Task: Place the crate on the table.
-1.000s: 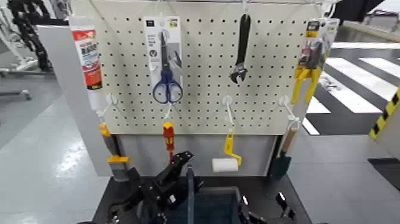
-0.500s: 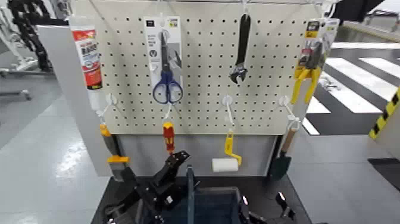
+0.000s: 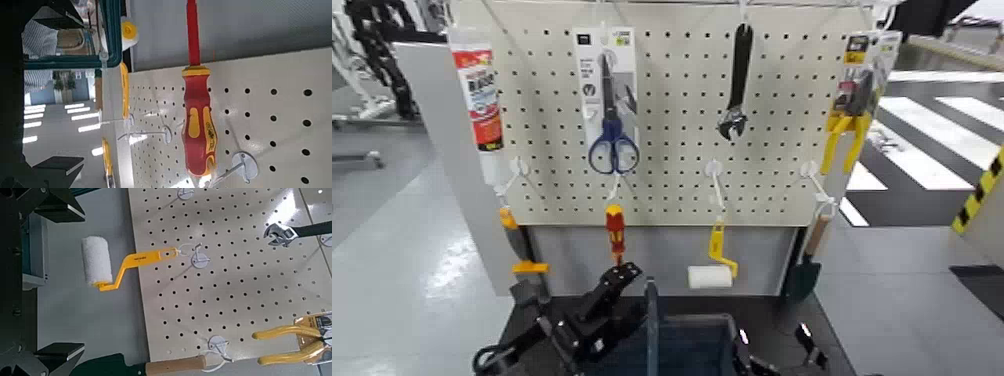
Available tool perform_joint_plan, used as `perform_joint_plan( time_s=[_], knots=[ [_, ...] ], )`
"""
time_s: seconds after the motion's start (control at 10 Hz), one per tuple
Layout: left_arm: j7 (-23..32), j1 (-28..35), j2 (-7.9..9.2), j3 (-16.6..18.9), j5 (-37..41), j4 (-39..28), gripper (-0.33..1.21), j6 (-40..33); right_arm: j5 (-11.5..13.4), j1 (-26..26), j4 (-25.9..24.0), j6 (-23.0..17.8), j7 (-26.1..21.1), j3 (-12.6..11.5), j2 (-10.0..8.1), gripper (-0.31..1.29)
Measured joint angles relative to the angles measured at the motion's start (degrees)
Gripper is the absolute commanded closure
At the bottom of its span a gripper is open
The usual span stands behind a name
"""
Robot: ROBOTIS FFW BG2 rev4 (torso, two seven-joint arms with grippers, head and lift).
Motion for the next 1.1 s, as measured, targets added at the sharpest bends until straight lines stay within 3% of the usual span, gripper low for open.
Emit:
perform_joint_plan(
  time_s=[0.2, 0.4, 1.1],
  knots=[
    [6.76, 3.46, -0.94, 4.41, -5.25, -5.38, 0.09, 1.90, 0.00, 0.07, 0.00, 0.01, 0.00, -0.05, 0.04, 0.14],
    [7.62, 6.08, -1.76, 7.50, -16.01, -10.83, 0.09, 0.27, -0.01, 0.10, 0.00, 0.09, 0.00, -0.08, 0.09, 0.14],
    [4.88, 15.86, -5.10, 6.54, -56.61, -19.42, 0.10, -22.00, -0.17, 0.26, -0.08, -0.11, 0.00, -0.20, 0.09, 0.14]
  ],
)
